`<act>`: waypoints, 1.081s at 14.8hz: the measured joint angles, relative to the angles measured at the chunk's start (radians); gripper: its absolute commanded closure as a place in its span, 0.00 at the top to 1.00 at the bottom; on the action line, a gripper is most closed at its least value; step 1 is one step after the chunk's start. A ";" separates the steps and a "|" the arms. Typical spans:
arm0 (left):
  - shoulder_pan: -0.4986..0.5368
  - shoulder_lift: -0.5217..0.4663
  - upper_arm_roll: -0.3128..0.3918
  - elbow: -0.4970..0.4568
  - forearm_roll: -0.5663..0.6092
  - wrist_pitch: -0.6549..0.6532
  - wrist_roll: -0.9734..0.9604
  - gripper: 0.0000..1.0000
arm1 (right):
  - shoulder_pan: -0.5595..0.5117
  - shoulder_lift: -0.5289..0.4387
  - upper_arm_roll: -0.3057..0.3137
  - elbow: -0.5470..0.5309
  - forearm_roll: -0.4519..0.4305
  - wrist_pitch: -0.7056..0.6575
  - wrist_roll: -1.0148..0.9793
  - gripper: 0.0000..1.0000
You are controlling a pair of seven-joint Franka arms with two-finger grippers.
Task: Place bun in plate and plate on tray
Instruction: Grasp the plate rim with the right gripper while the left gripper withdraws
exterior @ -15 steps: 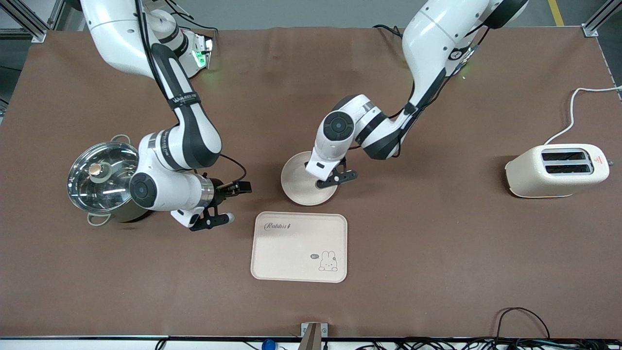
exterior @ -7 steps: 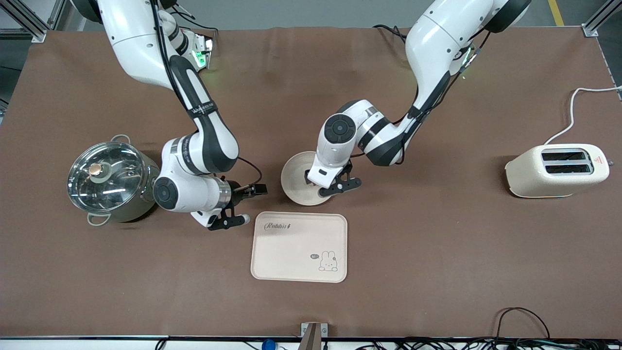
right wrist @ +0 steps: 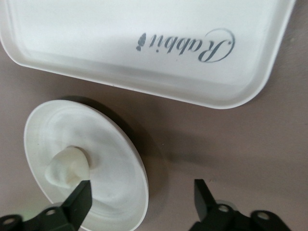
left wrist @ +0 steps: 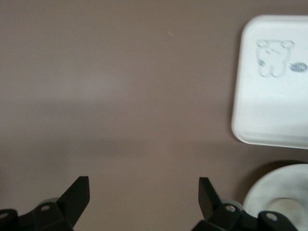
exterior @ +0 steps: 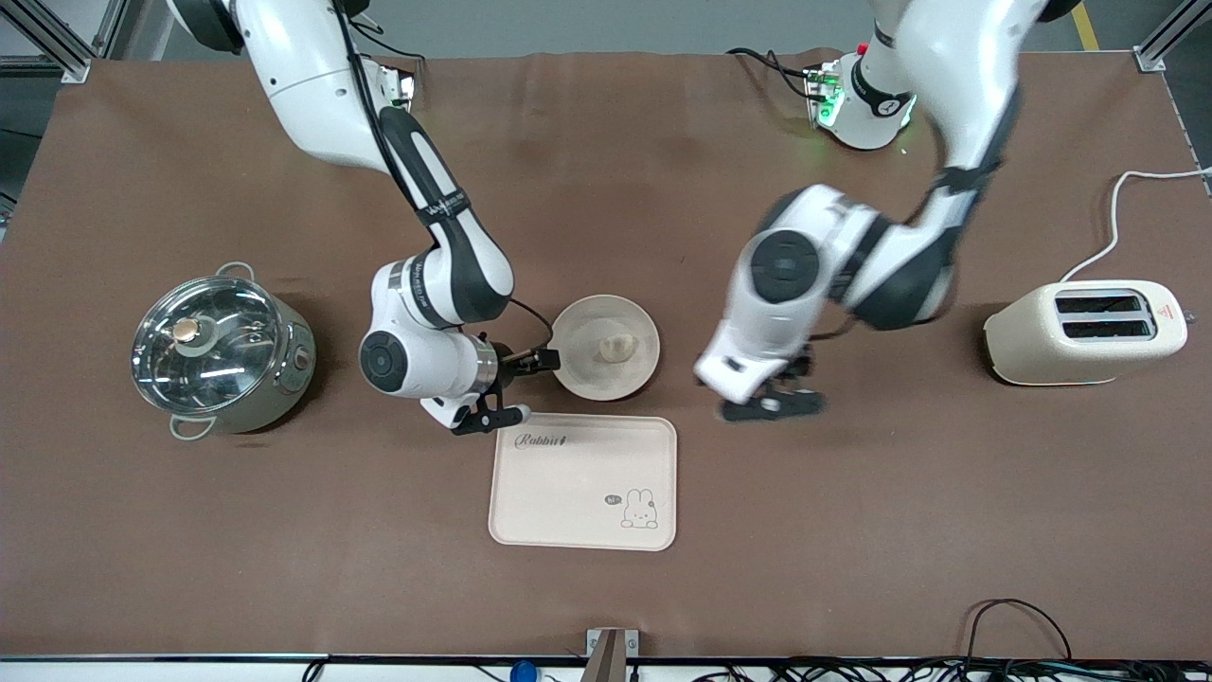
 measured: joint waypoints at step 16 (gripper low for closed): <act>0.238 -0.442 0.152 -0.004 -0.251 -0.379 0.427 1.00 | 0.066 0.062 -0.001 -0.002 0.000 0.030 -0.049 0.19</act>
